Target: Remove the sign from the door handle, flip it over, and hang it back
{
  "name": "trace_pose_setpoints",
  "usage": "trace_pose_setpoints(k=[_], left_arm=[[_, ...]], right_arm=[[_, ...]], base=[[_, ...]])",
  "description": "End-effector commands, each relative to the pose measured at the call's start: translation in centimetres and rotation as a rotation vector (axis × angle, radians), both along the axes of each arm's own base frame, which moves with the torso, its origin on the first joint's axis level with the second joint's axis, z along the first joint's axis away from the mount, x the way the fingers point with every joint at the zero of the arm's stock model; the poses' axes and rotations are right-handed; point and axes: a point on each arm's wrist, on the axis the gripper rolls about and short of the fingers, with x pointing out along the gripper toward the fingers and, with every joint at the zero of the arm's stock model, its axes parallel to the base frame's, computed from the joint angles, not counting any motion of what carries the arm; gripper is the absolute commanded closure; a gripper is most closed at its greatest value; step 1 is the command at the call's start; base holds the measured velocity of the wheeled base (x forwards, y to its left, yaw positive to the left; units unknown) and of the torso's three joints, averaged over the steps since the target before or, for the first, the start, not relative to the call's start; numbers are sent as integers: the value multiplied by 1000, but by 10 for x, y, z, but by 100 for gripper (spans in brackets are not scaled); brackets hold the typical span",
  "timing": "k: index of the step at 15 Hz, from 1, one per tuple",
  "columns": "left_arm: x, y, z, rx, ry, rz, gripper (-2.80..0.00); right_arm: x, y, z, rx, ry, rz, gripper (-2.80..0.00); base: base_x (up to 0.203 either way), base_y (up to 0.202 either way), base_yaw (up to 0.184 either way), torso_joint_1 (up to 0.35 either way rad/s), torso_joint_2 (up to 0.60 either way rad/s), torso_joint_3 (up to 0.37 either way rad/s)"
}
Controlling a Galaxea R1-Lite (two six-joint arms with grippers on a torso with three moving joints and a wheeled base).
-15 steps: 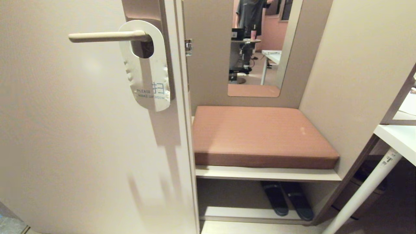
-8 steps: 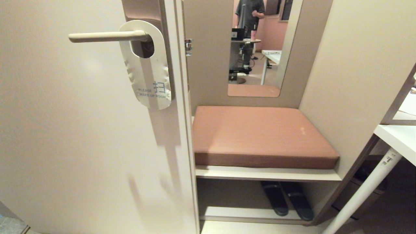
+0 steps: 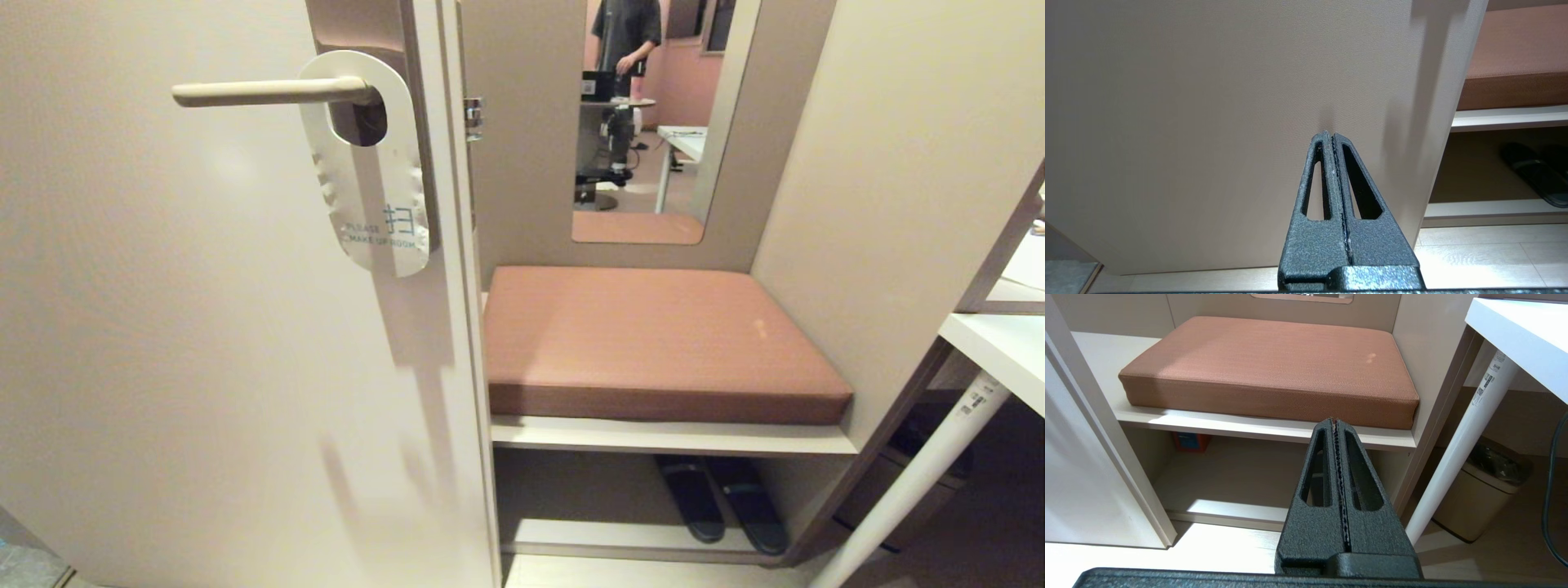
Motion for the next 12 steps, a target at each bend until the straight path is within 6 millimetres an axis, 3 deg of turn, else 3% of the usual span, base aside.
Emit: trace_pose_setpoints(k=[1, 12], left_arm=[[0, 0, 0, 1, 0, 0, 0], [0, 0, 0, 1, 0, 0, 0]], right_arm=[[0, 0, 0, 0, -1, -1, 0], [0, 0, 0, 0, -1, 0, 0]], base=[[0, 0, 0, 0, 0, 0], [0, 0, 0, 0, 0, 0]])
